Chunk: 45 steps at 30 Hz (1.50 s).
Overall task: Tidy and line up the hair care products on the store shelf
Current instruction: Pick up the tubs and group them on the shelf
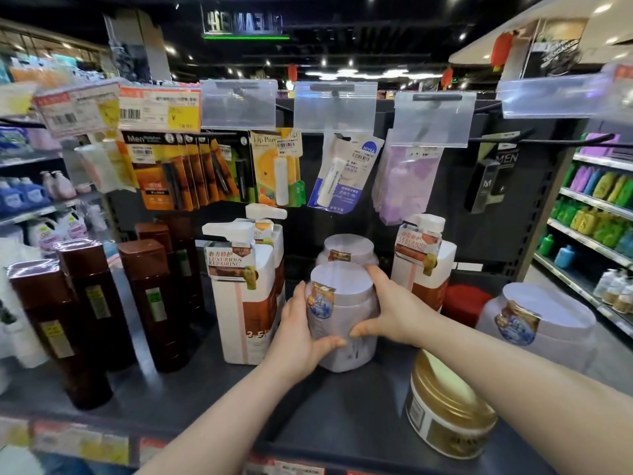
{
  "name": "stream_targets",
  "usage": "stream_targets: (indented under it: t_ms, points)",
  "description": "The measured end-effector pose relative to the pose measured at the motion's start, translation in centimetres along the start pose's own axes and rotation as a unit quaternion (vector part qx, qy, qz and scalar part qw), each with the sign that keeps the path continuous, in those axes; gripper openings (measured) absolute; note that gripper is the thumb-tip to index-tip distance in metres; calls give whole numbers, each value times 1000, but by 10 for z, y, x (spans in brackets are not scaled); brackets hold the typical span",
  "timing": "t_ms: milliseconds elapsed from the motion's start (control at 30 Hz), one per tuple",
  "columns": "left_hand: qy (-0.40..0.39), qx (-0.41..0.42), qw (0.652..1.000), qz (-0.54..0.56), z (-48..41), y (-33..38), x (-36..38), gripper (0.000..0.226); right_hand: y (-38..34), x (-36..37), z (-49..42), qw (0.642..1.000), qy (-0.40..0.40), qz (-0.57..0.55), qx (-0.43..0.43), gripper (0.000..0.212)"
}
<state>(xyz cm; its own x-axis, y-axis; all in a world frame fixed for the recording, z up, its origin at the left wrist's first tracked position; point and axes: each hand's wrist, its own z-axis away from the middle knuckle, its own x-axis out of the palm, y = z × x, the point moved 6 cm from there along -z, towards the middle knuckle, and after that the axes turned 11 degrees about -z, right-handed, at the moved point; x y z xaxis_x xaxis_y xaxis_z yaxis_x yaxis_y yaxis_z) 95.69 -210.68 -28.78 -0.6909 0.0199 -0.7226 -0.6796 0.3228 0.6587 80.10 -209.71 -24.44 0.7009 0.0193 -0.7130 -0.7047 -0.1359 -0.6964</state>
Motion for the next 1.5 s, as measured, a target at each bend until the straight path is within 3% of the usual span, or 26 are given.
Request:
stream_targets:
  t_ms: [633, 733, 800, 900, 967, 1033, 1133, 1300, 1400, 1500]
  points:
    - [20, -2, 1000, -21, 6, 9, -1, 114, -8, -4, 11, 998, 3, 50, 25, 113]
    - [39, -5, 999, -33, 8, 14, -4, 118, -19, -11, 25, 997, 14, 72, 1, 104]
    - [81, 36, 995, -50, 13, 28, -9, 112, -28, -24, 42, 996, 23, 82, -33, 92]
    - [179, 132, 974, -41, 27, 62, -18, 89, -35, -57, 69, 994, 61, 79, -53, 67]
    - [200, 180, 963, -10, 36, 92, -17, 69, -29, -82, 83, 989, 108, 89, -39, 54]
    - [156, 226, 961, 23, 40, 125, -7, 45, -21, -109, 97, 985, 149, 85, -27, 42]
    - [34, 230, 971, 51, 35, 165, 18, 35, -4, -142, 117, 980, 177, 89, -4, 37]
    - [-170, 141, 973, 73, 15, 194, 72, 61, 45, -163, 143, 978, 190, 28, 76, 62]
    - [-229, 117, 966, 40, 1, 199, 97, 71, 77, -156, 154, 970, 202, -80, 107, 84]
    - [-259, 111, 959, -14, -12, 197, 117, 68, 99, -146, 155, 958, 225, -143, 103, 89]
